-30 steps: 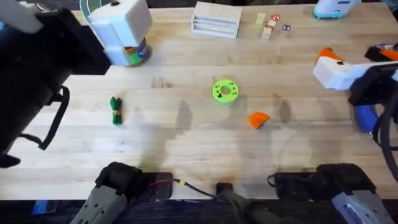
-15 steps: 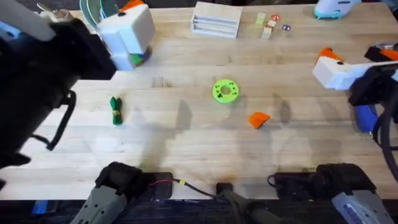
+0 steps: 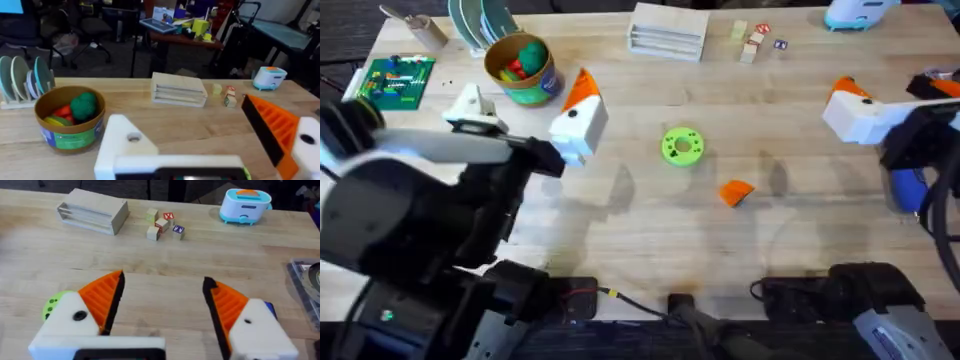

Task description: Pick up the gripper from the table and insert it into the empty holder that is missing its gripper. Then pick up a screw, insert it into the mounting hole, and use the screwdriver to tighten it. Finally, clean up the table by picking up the vegetable and placing it into the bucket.

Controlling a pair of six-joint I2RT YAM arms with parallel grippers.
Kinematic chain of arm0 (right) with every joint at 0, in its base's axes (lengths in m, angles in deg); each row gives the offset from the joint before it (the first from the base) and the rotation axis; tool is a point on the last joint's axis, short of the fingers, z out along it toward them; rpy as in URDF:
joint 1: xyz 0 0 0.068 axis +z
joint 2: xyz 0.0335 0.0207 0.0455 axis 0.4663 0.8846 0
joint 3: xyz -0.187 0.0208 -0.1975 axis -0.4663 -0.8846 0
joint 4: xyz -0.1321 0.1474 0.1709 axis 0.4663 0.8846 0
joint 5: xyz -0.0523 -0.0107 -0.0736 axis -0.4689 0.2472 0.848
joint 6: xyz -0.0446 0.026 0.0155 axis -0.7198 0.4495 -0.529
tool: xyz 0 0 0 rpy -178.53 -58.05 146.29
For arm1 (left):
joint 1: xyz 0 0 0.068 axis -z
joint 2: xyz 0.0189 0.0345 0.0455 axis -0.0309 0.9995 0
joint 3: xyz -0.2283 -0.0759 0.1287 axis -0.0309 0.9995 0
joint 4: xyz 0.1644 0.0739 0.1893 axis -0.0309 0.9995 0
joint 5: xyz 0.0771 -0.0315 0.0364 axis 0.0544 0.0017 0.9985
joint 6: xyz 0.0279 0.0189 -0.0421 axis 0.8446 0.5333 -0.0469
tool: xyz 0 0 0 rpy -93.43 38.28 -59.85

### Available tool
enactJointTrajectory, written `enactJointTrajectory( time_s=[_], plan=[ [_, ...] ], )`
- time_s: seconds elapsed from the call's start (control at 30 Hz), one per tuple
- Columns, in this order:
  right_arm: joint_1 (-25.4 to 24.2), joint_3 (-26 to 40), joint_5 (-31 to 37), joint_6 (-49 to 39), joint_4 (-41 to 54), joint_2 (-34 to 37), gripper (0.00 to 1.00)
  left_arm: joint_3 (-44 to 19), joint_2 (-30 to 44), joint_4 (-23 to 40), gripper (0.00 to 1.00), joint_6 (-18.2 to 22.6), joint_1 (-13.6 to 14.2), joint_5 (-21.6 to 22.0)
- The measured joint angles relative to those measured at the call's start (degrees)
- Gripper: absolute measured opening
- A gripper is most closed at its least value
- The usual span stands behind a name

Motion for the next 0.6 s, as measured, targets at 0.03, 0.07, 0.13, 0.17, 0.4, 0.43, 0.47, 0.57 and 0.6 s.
enactJointTrajectory(
  time_s=[0.03, 0.07, 0.13, 0.17, 0.4, 0.43, 0.47, 0.57, 0.6],
  plan=[
    [0.00, 0.00, 0.00, 0.00, 0.00, -0.01, 0.990, 1.52, -1.09, -1.42, 0.993, 0.01, 0.00, -0.24],
    [0.00, 0.00, 0.00, 0.00, 0.00, -0.01, 0.991, 2.99, -2.32, -2.60, 0.992, 0.00, 0.00, -0.44],
    [0.00, 0.00, 0.00, 0.00, 0.00, -0.01, 0.991, 5.45, -4.59, -5.06, 0.992, 0.01, 0.00, -0.72],
    [0.00, 0.00, 0.00, 0.00, 0.00, 0.00, 0.991, 6.48, -5.62, -6.05, 0.993, 0.01, 0.00, -0.92],
    [0.00, 0.00, 0.00, 0.00, 0.00, -0.01, 0.991, 13.33, -12.69, -11.42, 0.993, 2.30, -0.02, -1.51],
    [0.00, 0.00, 0.00, 0.00, 0.00, -0.01, 0.991, 14.34, -13.76, -11.83, 0.993, 2.64, -0.08, -1.54],
    [0.00, 0.00, 0.00, 0.00, 0.00, -0.01, 0.991, 15.29, -14.44, -12.64, 0.993, 2.92, -0.18, -1.59],
    [0.00, 0.00, 0.00, 0.00, 0.00, -0.01, 0.991, 17.34, -14.70, -15.63, 0.993, 3.38, -0.96, -2.49],
    [0.00, 0.00, 0.00, 0.00, 0.00, 0.00, 0.991, 18.15, -14.71, -16.92, 0.993, 3.53, -1.35, -2.89]
  ],
)
